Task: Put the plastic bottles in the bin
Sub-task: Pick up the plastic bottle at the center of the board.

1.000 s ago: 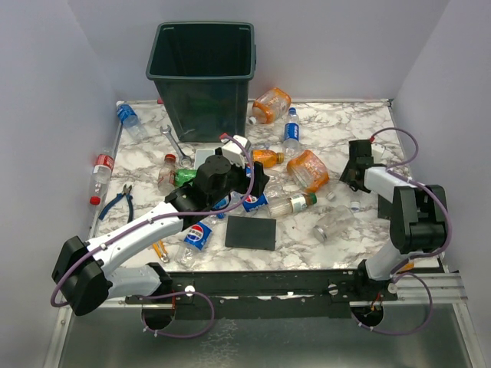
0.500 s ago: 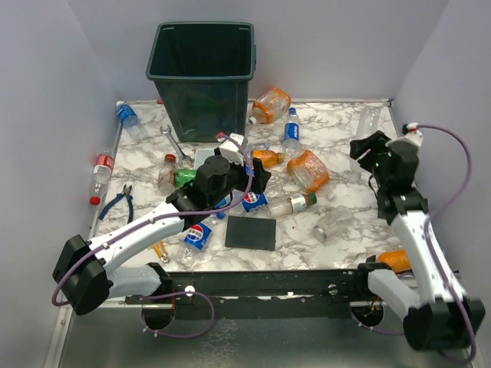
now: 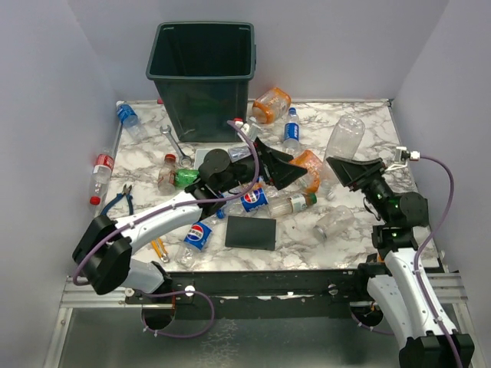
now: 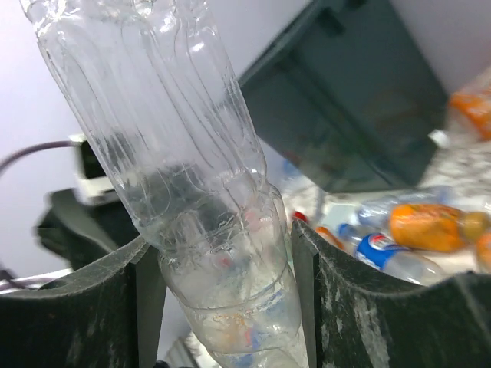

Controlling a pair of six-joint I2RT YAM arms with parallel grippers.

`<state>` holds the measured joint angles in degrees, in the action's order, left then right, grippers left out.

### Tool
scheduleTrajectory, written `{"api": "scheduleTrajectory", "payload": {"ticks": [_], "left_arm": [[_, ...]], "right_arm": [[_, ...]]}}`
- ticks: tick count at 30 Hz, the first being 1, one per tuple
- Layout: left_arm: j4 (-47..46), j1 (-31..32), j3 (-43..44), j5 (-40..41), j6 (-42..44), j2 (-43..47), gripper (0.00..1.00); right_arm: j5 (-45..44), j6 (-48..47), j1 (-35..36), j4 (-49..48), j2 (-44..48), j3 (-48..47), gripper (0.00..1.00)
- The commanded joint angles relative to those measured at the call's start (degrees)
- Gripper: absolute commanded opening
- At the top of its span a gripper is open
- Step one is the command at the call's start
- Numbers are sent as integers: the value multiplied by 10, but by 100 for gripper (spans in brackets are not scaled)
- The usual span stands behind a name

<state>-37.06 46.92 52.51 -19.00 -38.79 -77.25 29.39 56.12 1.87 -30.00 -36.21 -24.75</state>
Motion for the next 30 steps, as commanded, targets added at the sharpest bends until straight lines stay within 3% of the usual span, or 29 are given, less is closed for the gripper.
{"api": "scheduleTrajectory", "payload": {"ticks": [1,11,23,26,30], "left_arm": [[-53,4,19,-111,-49,-40,99],[-127,27,8,-140,-28,-56,99],[-131,57,13,-134,7,-84,99],[-131,62,22,-135,3,-93,93],[-131,67,29,-136,1,-106,78]], "right_arm": [[51,129,-1,-192,2,19,43],[35,285,0,-396,-55,73,43],[39,301,12,-399,-63,58,42],[36,298,21,-398,-65,60,42],[32,292,37,-398,-71,60,42]]}}
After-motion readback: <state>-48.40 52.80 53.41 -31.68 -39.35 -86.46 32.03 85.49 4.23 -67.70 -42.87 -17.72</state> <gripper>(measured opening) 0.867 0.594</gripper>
